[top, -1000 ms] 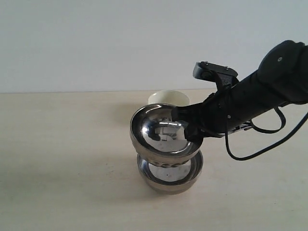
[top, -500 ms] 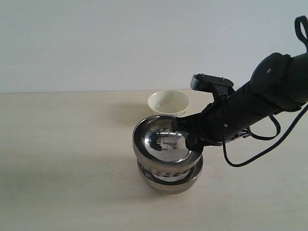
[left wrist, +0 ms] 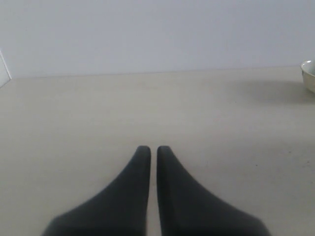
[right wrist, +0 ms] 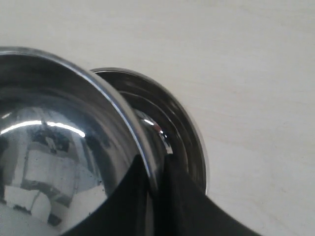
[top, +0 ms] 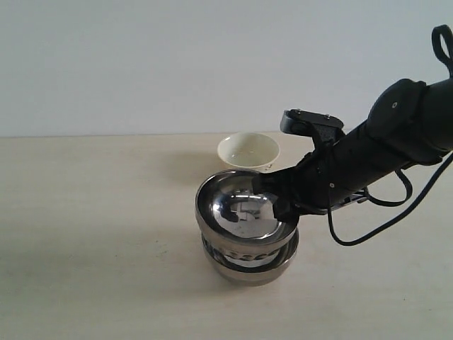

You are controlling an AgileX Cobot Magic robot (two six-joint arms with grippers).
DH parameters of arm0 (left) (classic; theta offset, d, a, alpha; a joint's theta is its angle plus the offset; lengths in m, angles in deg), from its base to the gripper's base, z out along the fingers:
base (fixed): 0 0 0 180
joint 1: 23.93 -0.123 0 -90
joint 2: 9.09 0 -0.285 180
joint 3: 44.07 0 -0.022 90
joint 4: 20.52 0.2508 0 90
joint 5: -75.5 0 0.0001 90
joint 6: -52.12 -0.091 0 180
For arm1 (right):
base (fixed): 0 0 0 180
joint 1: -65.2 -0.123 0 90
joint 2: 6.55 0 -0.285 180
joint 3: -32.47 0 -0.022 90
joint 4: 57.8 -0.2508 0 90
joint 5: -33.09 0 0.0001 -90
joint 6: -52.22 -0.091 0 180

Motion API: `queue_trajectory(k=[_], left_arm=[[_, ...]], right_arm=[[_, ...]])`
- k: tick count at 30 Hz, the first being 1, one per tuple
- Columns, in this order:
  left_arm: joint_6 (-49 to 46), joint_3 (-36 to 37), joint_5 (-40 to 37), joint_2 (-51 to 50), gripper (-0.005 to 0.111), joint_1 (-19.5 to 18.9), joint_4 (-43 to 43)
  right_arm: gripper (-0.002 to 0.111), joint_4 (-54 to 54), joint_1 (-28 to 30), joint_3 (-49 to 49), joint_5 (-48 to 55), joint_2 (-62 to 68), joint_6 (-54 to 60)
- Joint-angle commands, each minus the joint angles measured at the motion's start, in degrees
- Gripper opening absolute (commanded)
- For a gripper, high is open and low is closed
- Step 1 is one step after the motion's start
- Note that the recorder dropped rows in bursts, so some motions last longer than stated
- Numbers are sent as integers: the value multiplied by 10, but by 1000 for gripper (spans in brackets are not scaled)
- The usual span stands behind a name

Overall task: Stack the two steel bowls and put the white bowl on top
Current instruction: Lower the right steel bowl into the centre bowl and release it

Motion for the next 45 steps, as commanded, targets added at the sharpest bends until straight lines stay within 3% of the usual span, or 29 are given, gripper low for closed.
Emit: queue_trajectory(k=[1,28,31,37,45], left_arm=[[6,2,1,2,4,-1,0],[6,2,1,2,4,-1,0],[6,2,1,2,4,-1,0],[6,2,1,2,4,-1,0],[6,2,1,2,4,-1,0]], right_arm=[[0,0,-1,3,-3,1,0],[0,0,-1,3,-15,18,2],[9,0,-1,3,-15,18,2],[53,0,-1,3,-23,18,2],[57,0,-1,3,-39,10,2]])
